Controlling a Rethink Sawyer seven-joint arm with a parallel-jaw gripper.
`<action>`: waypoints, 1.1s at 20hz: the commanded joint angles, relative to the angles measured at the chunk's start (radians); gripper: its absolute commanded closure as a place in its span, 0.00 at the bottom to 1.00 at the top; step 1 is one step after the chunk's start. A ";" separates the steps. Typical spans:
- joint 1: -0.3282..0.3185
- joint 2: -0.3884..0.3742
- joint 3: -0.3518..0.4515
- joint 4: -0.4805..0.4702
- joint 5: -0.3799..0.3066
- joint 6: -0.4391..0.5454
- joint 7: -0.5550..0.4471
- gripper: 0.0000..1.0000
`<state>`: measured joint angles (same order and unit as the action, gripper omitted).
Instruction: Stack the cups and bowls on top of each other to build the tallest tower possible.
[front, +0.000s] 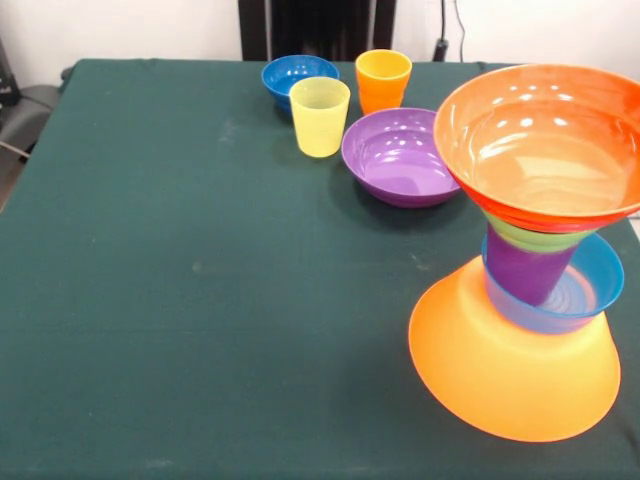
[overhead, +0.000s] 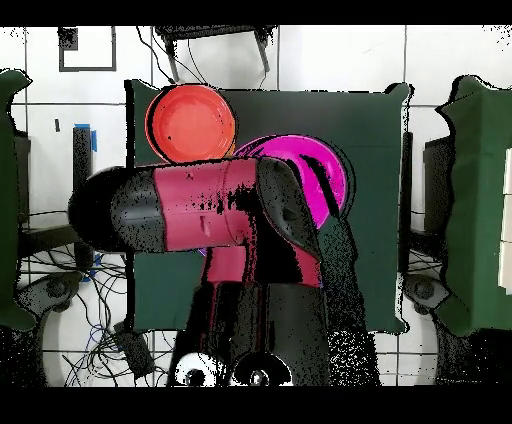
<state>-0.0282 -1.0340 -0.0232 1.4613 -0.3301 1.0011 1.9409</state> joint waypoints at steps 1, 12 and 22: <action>0.035 0.103 0.120 0.015 -0.019 -0.050 -0.034 1.00; 0.111 0.148 0.092 0.022 -0.037 -0.081 0.058 1.00; 0.181 0.186 0.042 -0.014 -0.091 -0.147 0.104 1.00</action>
<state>0.1351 -0.9114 0.0040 1.4581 -0.3512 0.9288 1.9409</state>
